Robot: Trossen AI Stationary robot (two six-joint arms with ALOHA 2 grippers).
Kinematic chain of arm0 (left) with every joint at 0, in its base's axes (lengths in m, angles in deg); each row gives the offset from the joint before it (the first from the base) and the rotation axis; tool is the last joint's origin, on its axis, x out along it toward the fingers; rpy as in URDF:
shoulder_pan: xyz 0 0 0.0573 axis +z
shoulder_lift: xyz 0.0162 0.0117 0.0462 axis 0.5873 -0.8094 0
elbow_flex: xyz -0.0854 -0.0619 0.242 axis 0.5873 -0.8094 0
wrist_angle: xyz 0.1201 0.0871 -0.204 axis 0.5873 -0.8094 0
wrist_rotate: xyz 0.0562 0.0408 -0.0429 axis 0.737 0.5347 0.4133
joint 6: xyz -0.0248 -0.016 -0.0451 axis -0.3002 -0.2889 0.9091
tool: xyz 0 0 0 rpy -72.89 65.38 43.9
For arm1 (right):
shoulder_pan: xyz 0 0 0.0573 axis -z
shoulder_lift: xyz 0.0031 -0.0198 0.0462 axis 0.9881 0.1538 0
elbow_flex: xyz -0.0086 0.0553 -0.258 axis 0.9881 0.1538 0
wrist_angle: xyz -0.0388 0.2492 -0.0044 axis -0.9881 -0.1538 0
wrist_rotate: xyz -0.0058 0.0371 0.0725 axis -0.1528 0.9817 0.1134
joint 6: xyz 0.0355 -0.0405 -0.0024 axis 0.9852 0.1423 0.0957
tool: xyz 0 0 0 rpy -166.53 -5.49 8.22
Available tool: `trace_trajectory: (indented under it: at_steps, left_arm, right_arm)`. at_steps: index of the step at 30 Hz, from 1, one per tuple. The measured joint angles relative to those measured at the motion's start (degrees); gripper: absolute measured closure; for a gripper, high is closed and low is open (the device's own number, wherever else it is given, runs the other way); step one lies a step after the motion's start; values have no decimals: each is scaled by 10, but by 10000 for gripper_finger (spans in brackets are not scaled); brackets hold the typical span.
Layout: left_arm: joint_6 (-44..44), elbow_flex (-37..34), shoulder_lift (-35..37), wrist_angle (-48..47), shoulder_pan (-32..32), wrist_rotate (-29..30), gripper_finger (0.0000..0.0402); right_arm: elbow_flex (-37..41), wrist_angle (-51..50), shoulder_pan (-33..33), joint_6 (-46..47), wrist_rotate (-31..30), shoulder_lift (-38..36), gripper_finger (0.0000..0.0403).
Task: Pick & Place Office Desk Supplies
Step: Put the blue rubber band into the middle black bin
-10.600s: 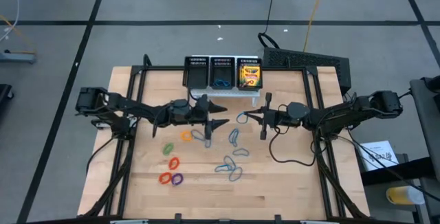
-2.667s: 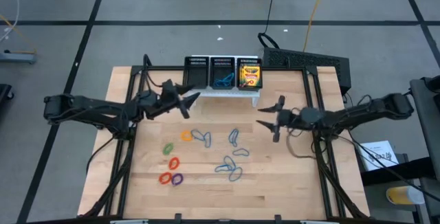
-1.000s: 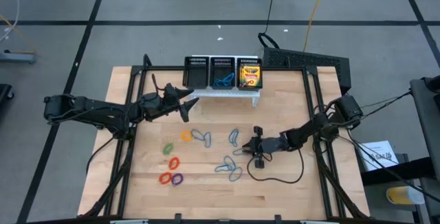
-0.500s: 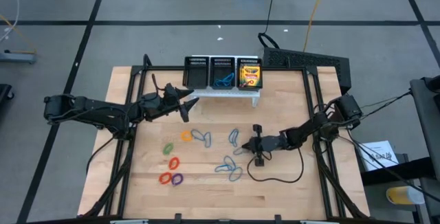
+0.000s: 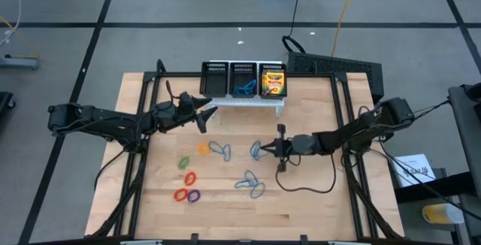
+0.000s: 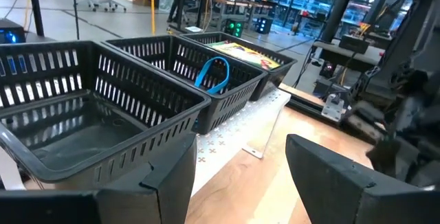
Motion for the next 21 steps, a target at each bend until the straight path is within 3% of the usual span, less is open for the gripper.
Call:
trace_trajectory:
  at_steps: [7, 9, 14, 21]
  left_arm:
    - [2, 0, 0, 0, 0, -1, 167]
    - [4, 0, 0, 0, -1, -3, 167]
    - [0, 0, 0, 21, -1, -63, 167]
    - [1, 0, 0, 51, -13, -96, 167]
  right_arm:
    - [0, -25, 41, -23, 5, -62, 402]
    - [1, -31, 60, -23, 34, -75, 402]
    - [3, -24, 100, -22, 92, -98, 403]
    - [3, 31, 123, -53, 92, -104, 403]
